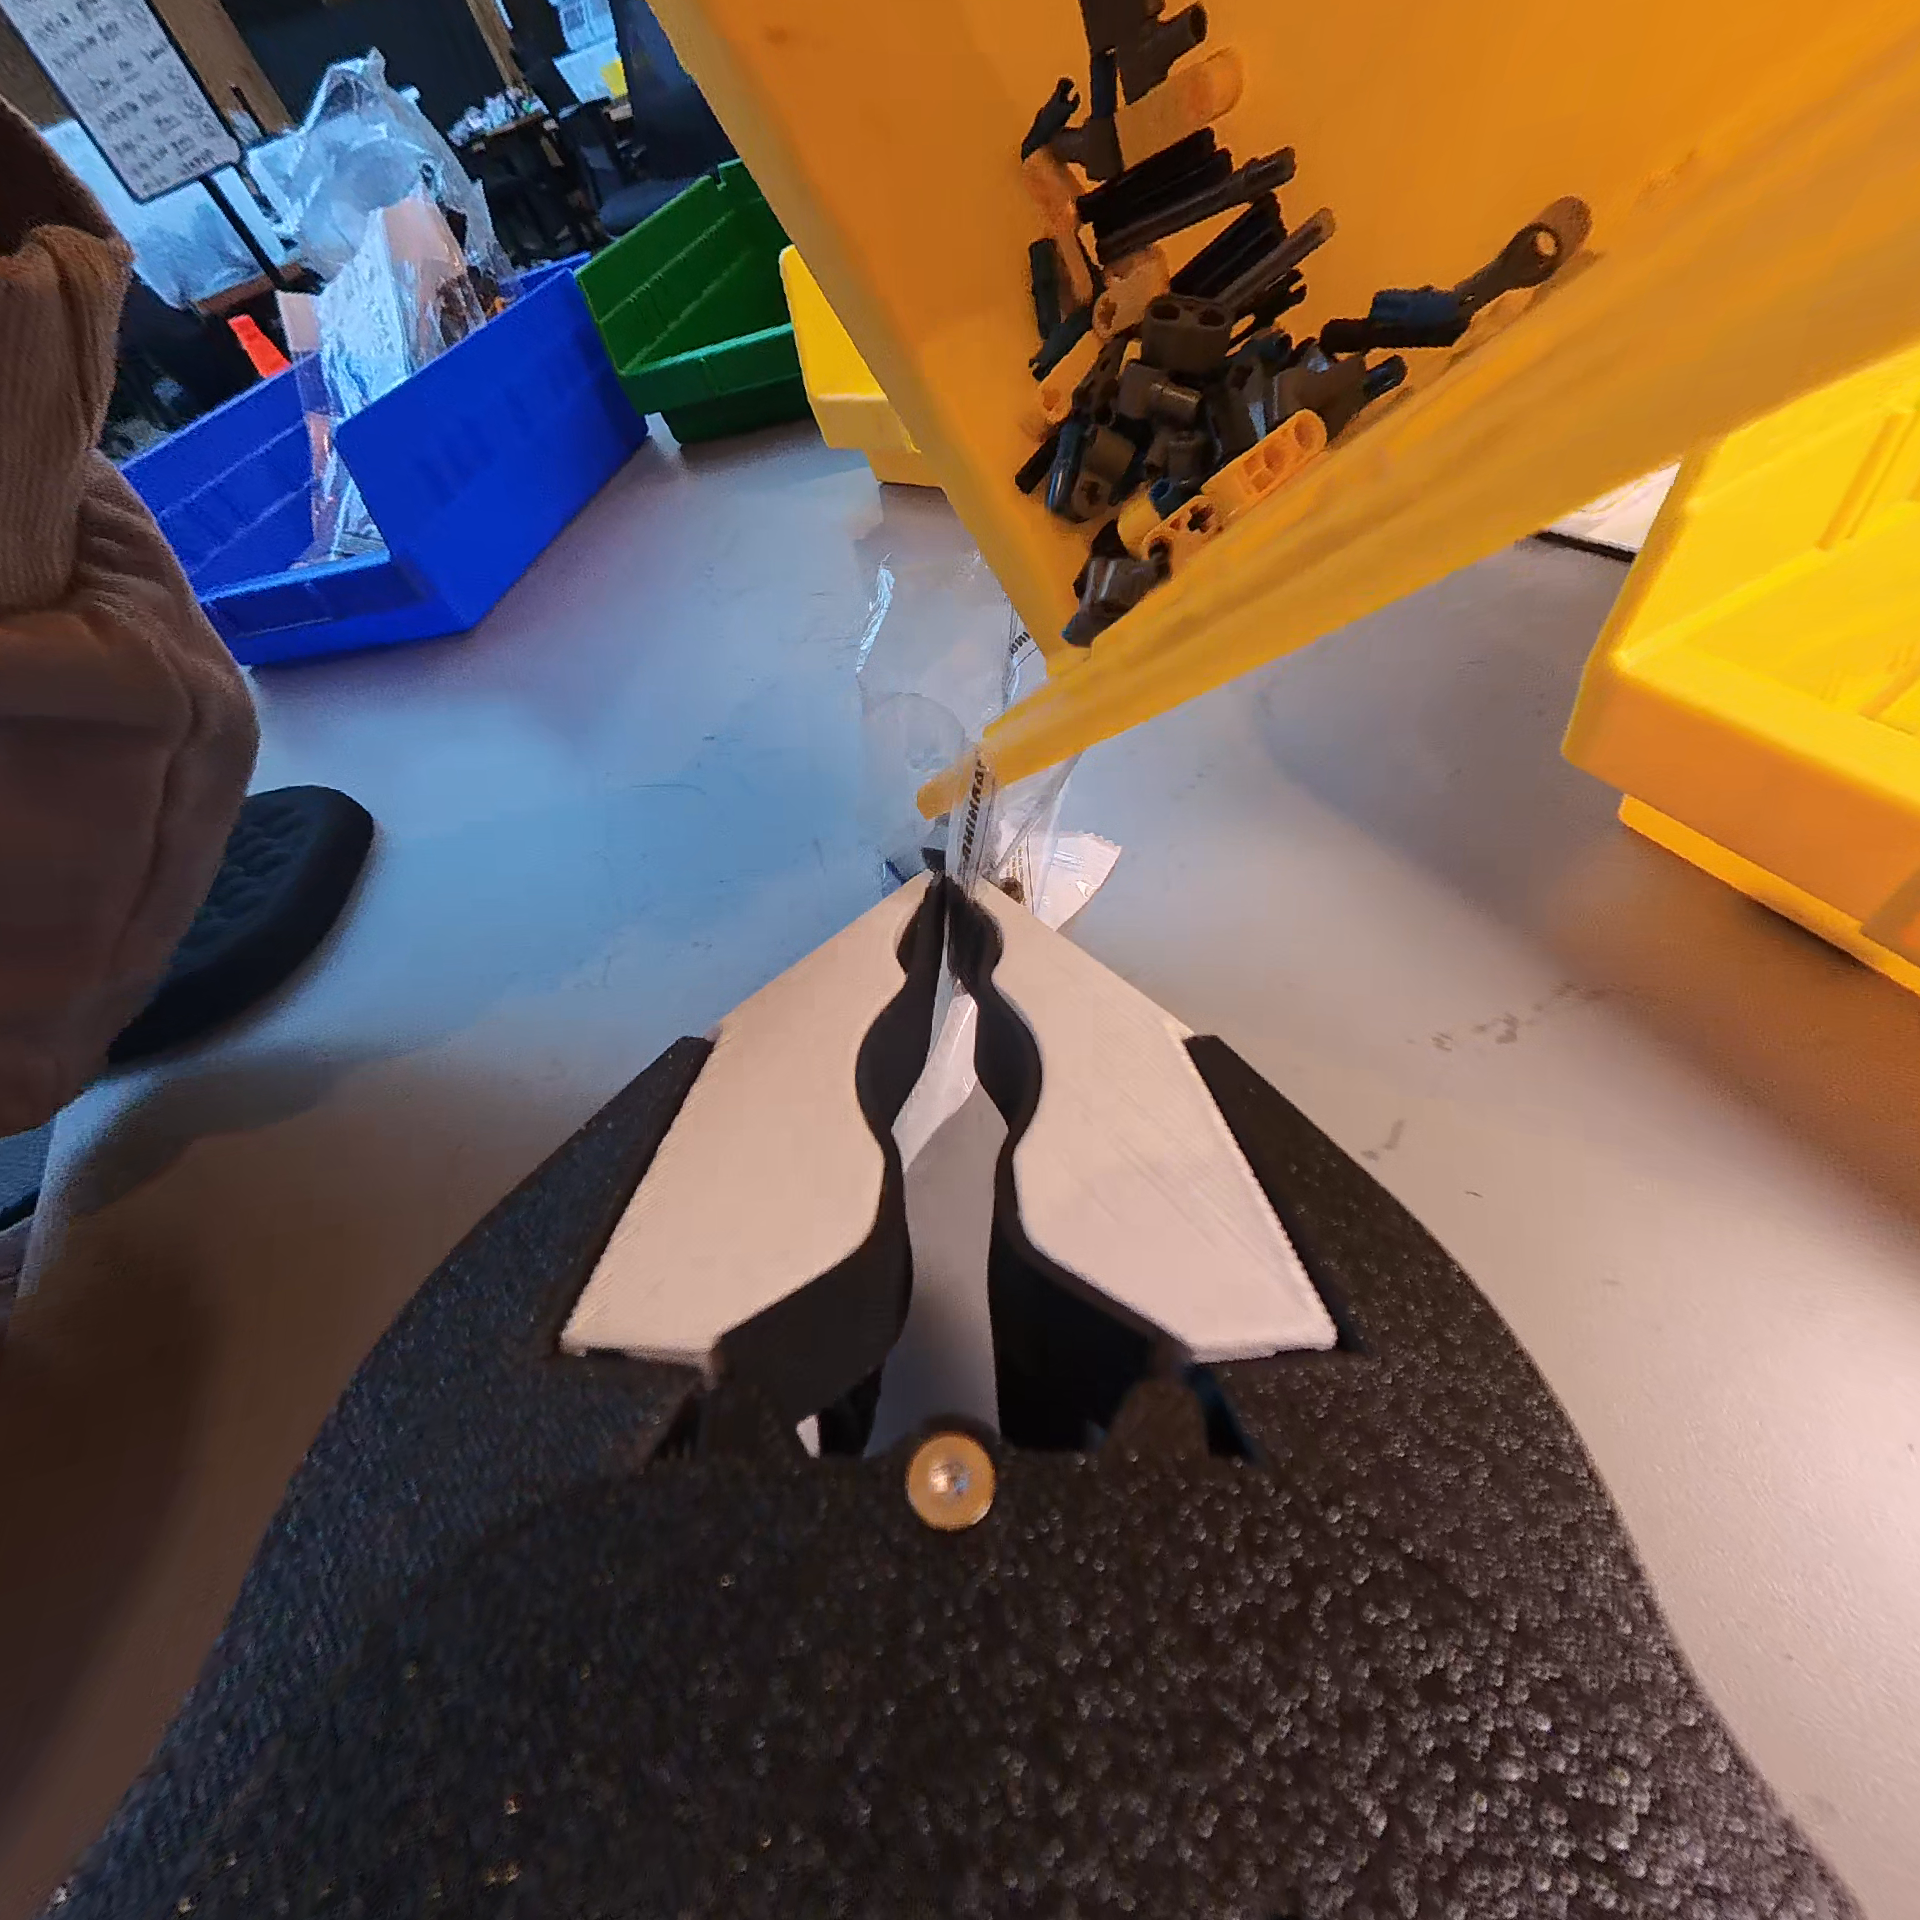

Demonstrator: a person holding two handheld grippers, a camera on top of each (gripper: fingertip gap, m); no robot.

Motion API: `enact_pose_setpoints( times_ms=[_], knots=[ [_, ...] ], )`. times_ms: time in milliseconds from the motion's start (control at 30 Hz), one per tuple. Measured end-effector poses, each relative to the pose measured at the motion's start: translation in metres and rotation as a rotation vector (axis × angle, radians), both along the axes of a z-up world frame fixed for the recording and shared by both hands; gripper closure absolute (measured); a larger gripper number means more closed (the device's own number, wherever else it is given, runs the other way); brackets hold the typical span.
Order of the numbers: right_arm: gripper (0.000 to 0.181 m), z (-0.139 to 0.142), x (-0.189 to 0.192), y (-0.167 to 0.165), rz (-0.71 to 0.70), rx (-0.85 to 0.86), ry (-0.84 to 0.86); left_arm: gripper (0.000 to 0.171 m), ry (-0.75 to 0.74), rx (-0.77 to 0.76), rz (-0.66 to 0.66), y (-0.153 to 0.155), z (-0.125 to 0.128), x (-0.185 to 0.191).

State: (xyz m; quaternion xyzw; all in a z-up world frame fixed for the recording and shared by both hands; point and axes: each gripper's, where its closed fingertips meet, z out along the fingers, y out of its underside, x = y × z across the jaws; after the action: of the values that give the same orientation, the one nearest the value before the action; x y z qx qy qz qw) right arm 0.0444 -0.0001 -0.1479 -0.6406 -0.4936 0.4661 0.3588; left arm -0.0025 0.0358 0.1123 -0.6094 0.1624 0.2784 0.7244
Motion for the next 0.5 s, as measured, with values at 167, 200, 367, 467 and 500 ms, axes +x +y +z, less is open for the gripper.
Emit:
enact_pose_setpoints(
  times_ms=[167, 200, 367, 467, 500],
  knots=[
    [0.181, 0.0001, -0.0001, 0.0005, -0.003, -0.005, 0.002, 0.171, -0.002, 0.011, 0.012, -0.0026, -0.0035, -0.0071],
    [0.181, 0.0006, 0.0002, 0.0007, -0.006, -0.003, 0.005, 0.171, 0.000, 0.012, 0.011, -0.0033, -0.0031, -0.0070],
    [0.181, 0.0010, -0.0001, 0.0011, -0.008, 0.002, 0.007, 0.171, 0.004, 0.035, -0.004, -0.0085, 0.0019, -0.0034],
    [0.181, 0.0009, -0.0001, 0.0013, -0.008, 0.004, 0.006, 0.171, -0.002, 0.042, -0.010, -0.0085, 0.0012, -0.0042],
    [0.181, 0.0005, -0.0001, 0.0012, -0.008, 0.003, 0.004, 0.171, -0.009, 0.041, -0.010, -0.0081, -0.0003, -0.0059]
  ],
)
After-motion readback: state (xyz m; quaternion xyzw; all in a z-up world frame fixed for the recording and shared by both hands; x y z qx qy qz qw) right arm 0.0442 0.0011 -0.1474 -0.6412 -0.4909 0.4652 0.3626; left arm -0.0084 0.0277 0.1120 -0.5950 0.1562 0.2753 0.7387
